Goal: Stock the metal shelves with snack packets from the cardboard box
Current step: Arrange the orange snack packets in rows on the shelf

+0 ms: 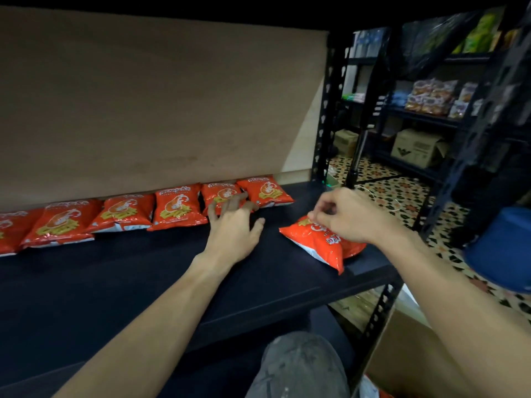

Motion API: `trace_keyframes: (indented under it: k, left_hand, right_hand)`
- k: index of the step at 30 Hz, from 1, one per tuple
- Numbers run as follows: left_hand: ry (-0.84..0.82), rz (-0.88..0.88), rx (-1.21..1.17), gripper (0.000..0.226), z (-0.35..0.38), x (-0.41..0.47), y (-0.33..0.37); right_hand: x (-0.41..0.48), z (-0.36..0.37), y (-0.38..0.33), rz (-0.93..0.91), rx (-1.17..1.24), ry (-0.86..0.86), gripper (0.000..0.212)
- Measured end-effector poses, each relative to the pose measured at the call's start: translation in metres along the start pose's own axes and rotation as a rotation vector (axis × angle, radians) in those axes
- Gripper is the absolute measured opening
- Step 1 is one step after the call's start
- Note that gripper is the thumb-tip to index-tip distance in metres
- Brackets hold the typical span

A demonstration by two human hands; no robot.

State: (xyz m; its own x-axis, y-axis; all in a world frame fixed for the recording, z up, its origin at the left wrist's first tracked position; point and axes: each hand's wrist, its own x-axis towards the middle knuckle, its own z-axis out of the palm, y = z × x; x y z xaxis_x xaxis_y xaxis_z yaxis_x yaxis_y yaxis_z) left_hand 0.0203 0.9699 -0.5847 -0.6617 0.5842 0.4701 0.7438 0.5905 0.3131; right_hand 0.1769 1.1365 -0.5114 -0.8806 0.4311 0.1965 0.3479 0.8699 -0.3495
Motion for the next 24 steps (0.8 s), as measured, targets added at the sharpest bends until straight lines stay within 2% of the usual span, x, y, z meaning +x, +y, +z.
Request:
trace_keyframes:
  k: [5, 8, 12, 17, 19, 21, 24]
  left_hand:
    - [-0.025, 0.01, 0.036, 0.041, 0.007, 0.018, 0.001]
    - [-0.022, 0.013, 0.036, 0.045, 0.015, 0.03, 0.009]
    - [-0.055, 0.021, 0.109, 0.05, 0.023, 0.048, 0.015]
    - [-0.089, -0.026, 0.14, 0.053, 0.027, 0.061, 0.011]
    - [-0.1, -0.04, 0.145, 0.053, 0.028, 0.062, 0.009]
    - [-0.103, -0.041, 0.147, 0.054, 0.029, 0.062, 0.008]
    - [-0.123, -0.042, 0.162, 0.055, 0.03, 0.063, 0.009]
  right_hand:
    - [-0.013, 0.012, 0.014, 0.019, -0.166, -0.078, 0.041]
    - [-0.007, 0.014, 0.026, 0.071, -0.202, -0.022, 0.041]
    - [0.01, 0.011, 0.039, 0.237, -0.219, 0.028, 0.041]
    - [0.044, 0.014, 0.045, 0.372, -0.04, 0.109, 0.044]
    - [0.057, 0.013, 0.044, 0.42, -0.018, 0.089, 0.041]
    - [0.066, 0.01, 0.043, 0.437, -0.036, 0.061, 0.037]
    - [0.073, 0.005, 0.045, 0.344, -0.087, 0.035, 0.033]
